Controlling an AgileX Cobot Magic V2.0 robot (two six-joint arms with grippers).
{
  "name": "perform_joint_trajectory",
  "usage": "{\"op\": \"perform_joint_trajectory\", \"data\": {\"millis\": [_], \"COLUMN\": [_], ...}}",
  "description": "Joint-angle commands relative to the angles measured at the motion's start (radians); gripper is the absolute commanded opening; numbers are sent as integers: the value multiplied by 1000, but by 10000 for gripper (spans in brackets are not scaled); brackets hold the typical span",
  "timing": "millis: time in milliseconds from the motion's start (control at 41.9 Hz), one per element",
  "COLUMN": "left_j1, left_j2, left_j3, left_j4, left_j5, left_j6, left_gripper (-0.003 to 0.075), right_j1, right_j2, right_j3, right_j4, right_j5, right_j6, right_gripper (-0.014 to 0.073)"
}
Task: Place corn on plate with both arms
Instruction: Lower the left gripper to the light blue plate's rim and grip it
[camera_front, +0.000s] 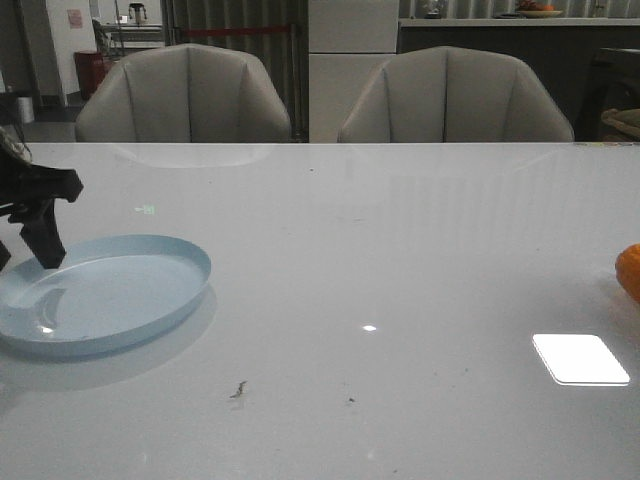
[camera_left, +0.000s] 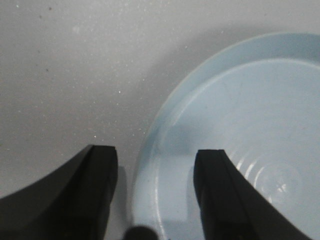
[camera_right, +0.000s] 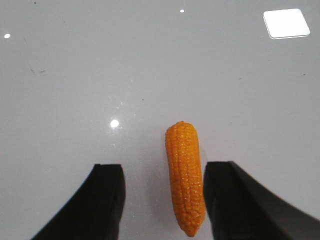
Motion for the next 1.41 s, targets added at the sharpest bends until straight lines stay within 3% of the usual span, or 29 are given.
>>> {"op": "perform_joint_trajectory", "data": {"millis": [0, 238, 477, 715, 954, 1169, 1383], "left_j1": [1, 1, 1, 1, -6, -83, -187], "left_j2": [-21, -5, -5, -7, -7, -7, -7], "left_j3": [-31, -31, -31, -120, -302, -418, -434], "left_j4": [-4, -4, -8, -18, -183, -271, -303], "left_j5": [-22, 5, 24, 52, 150, 162, 156], "left_j6": [-12, -12, -12, -12, -6, -6, -6], "left_gripper": [421, 383, 87, 94, 94, 94, 94], "right_j1": [-1, -1, -1, -1, -1, -1, -1], "right_j2": [-8, -8, -8, -8, -8, -8, -8], "right_j3": [-32, -32, -32, -32, -32, -32, -32], "right_j4": [2, 2, 2, 2, 2, 2, 2], "right_j5": [-66, -50, -24, -24, -24, -24, -24], "right_j6": [-1, -1, -1, -1, -1, -1, -1], "right_gripper": [468, 468, 468, 468, 468, 468, 468]}}
